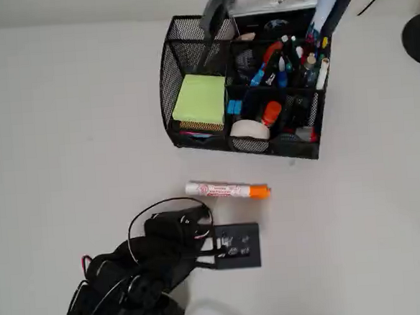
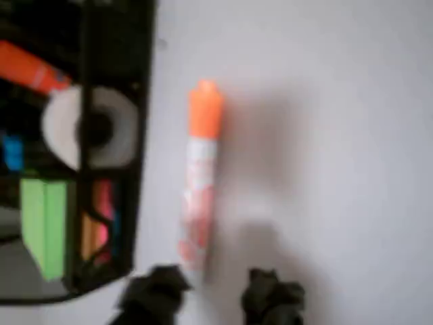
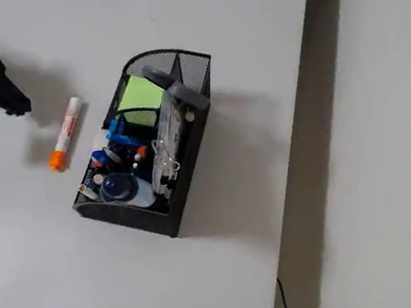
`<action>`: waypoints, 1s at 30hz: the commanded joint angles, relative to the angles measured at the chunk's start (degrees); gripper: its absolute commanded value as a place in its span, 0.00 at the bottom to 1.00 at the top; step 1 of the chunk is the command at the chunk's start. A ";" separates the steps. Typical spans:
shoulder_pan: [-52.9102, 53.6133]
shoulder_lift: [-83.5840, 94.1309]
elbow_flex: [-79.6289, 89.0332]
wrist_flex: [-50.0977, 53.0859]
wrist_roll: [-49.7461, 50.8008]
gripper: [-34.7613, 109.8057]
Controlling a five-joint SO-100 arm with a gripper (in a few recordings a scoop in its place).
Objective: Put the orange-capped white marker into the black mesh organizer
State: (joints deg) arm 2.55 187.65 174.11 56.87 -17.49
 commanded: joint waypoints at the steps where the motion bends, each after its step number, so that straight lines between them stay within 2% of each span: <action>1: 1.05 -7.29 -4.83 -4.83 -1.93 0.38; 5: 1.93 -29.79 -15.03 -9.93 1.67 0.40; 9: 2.46 -54.40 -30.67 -9.14 6.42 0.40; 13: 2.46 -70.22 -41.57 -8.17 7.12 0.40; 21: 1.58 -87.89 -54.05 -6.42 8.44 0.40; 30: -1.76 -99.67 -62.40 -3.60 8.53 0.39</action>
State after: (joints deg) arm 2.29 90.70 117.77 51.59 -9.32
